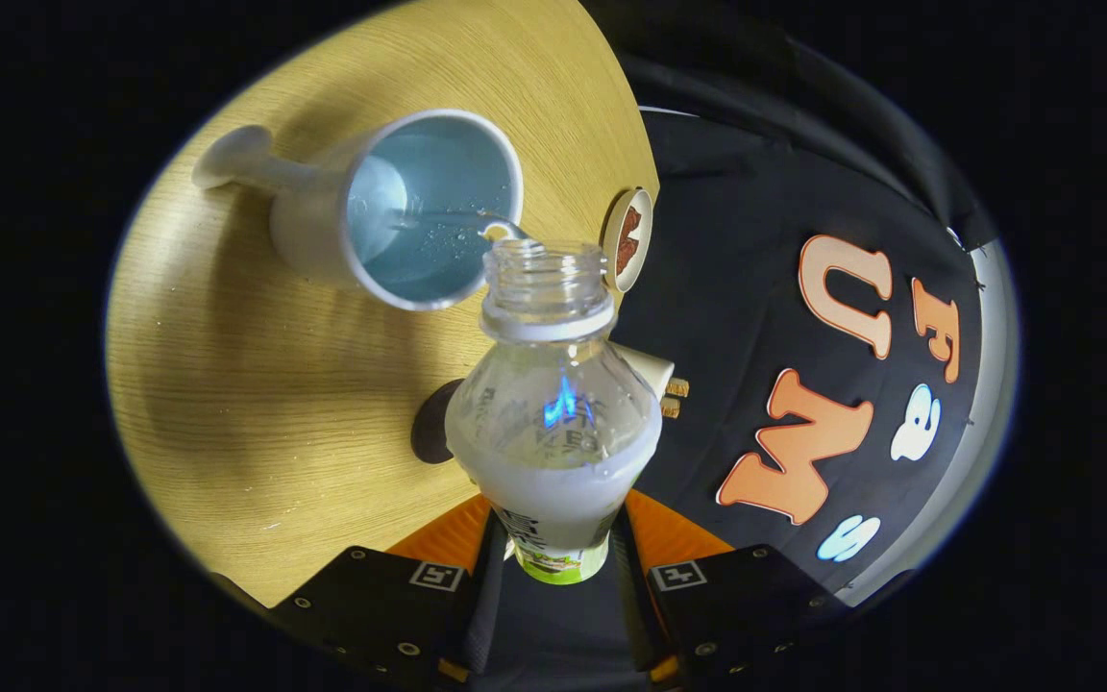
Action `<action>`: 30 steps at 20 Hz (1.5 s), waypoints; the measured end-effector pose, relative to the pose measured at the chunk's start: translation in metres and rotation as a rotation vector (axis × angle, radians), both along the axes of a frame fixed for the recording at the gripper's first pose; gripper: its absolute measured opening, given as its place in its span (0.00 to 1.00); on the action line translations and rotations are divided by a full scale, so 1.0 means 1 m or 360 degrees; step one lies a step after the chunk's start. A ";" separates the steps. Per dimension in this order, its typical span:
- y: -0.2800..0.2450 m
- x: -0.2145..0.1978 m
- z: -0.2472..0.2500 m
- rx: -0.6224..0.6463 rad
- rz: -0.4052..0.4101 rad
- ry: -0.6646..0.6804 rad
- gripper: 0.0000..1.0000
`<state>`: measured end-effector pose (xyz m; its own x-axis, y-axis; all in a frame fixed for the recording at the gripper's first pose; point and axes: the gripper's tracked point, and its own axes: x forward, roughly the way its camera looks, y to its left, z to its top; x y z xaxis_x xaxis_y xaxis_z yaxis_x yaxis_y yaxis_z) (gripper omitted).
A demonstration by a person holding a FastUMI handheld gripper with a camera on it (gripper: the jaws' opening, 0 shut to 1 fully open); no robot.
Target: Take the bottle from table, then pour the juice into the cup, finally place the bottle on the coaster
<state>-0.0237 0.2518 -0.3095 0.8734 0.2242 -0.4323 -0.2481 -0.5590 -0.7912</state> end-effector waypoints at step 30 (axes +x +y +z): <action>0.001 0.021 0.012 -0.0111 0.0045 -0.0047 0.56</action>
<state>-0.0023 0.2532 -0.2977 0.8797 0.2192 -0.4220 -0.2087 -0.6195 -0.7567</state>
